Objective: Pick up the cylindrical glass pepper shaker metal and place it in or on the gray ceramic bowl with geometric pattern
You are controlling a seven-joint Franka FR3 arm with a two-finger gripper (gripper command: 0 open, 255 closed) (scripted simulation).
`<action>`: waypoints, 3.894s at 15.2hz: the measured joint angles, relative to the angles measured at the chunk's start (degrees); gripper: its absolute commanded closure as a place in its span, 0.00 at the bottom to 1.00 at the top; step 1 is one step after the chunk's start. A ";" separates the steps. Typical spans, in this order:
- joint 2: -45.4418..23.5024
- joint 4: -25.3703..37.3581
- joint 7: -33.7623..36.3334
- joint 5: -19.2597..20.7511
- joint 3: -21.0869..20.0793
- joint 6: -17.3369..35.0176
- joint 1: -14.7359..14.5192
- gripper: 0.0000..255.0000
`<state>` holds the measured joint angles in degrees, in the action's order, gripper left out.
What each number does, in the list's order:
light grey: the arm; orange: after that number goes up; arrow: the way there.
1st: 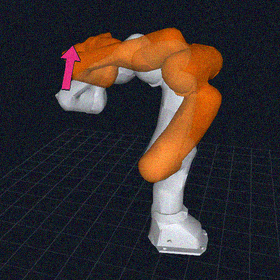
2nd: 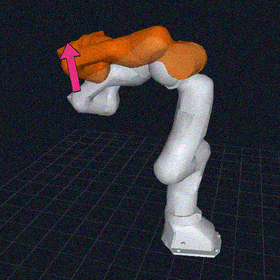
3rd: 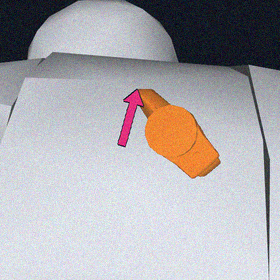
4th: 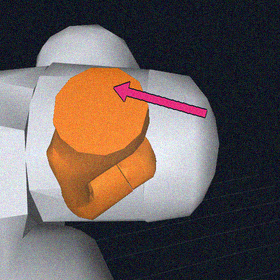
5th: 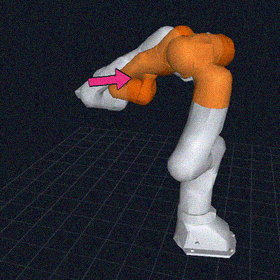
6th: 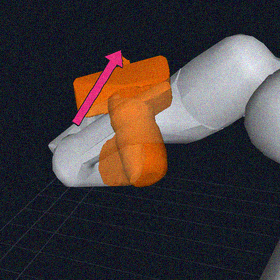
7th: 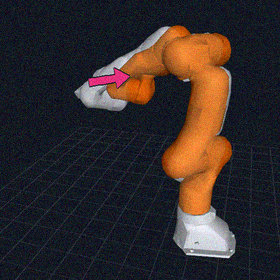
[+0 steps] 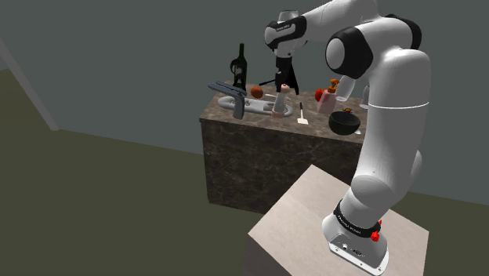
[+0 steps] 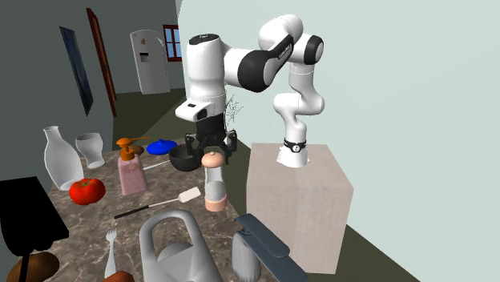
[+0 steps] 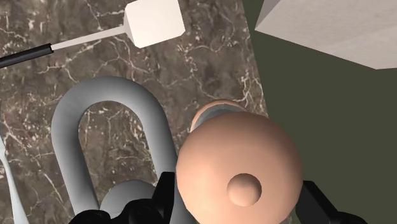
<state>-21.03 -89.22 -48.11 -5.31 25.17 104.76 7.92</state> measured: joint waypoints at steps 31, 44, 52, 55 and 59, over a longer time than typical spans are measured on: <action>7.48 9.89 -7.93 2.99 3.80 -16.47 5.03 1.00; 14.28 5.87 -22.45 6.19 10.15 -17.68 12.80 1.00; 13.51 7.71 -31.47 5.59 13.89 -18.42 18.14 1.00; 14.21 4.76 -31.33 6.04 13.86 -16.05 17.95 1.00; 14.95 0.93 -30.79 6.50 13.71 -12.83 17.58 1.00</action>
<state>-6.08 -88.29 -78.90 1.19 38.88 91.92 25.50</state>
